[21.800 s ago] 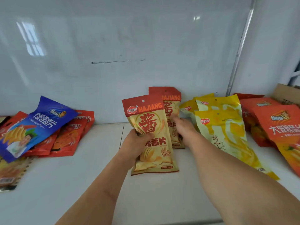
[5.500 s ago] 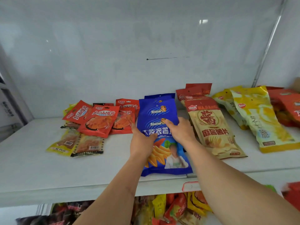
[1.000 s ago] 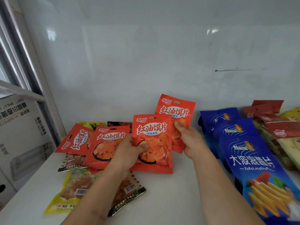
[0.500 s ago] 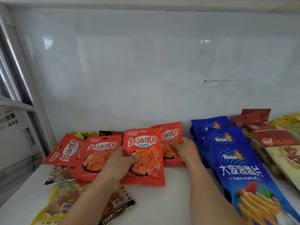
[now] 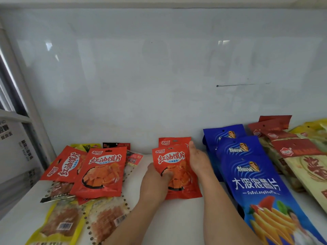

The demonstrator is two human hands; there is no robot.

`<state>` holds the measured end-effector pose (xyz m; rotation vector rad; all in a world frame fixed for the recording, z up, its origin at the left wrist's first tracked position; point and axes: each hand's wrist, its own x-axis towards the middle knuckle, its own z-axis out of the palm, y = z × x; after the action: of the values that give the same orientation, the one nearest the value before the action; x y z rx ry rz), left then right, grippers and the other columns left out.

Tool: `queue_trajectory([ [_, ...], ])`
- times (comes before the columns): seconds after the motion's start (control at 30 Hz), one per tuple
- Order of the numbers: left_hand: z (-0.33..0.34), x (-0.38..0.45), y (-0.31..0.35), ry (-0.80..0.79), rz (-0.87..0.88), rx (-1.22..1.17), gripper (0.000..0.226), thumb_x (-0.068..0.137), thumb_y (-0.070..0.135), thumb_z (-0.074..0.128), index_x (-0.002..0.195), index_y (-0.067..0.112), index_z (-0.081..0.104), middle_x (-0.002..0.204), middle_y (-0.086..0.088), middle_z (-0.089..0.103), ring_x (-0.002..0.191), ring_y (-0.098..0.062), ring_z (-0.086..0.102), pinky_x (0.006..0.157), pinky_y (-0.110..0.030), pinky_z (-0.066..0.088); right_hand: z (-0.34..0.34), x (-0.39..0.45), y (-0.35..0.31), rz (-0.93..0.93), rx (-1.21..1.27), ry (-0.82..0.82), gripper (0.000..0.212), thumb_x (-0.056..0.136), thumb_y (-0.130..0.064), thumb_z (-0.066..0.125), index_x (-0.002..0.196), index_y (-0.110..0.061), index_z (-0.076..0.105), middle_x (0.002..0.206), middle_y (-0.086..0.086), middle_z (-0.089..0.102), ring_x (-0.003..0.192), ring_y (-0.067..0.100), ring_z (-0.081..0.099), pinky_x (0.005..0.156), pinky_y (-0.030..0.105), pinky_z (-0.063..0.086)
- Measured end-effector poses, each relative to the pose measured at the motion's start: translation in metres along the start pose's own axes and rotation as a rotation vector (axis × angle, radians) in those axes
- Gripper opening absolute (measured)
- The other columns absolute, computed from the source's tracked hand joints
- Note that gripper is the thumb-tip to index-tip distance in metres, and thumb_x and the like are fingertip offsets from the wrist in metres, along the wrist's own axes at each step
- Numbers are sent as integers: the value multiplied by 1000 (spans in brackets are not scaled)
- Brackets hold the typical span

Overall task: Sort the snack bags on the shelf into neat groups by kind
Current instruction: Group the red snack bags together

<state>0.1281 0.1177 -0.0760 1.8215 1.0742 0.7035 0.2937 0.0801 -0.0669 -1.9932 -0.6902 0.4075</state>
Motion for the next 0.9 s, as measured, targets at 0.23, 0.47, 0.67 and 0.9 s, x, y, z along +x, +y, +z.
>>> queue_trajectory([
  [0.23, 11, -3, 5, 18, 34, 286, 44, 88, 50, 60, 124, 23, 57, 116, 1, 65, 102, -22, 65, 89, -41, 55, 6, 2, 9, -1, -63, 5, 42, 101, -53, 45, 122, -18, 56, 107, -1, 69, 90, 16, 68, 75, 30, 56],
  [0.47, 15, -4, 12, 34, -48, 376, 51, 95, 49, 57, 128, 11, 55, 121, -8, 53, 109, -29, 60, 88, -38, 49, 14, 4, 6, 41, -145, 63, 40, 101, -49, 46, 123, -16, 56, 115, 6, 68, 100, 25, 68, 78, 35, 53],
  [0.67, -3, -7, 14, 103, -70, 334, 67, 94, 52, 61, 141, 6, 45, 142, -12, 45, 127, -32, 54, 97, -41, 46, 19, -6, -10, -53, -357, 179, 61, 97, -53, 48, 144, -14, 46, 144, 11, 48, 134, 33, 44, 108, 50, 39],
  [0.9, -69, 2, 4, 228, -2, 241, 61, 98, 42, 59, 147, 9, 45, 147, -12, 48, 133, -31, 49, 106, -38, 41, 51, -22, -59, -261, -351, 148, 50, 97, -41, 50, 135, -9, 54, 144, 16, 50, 133, 35, 43, 107, 44, 36],
])
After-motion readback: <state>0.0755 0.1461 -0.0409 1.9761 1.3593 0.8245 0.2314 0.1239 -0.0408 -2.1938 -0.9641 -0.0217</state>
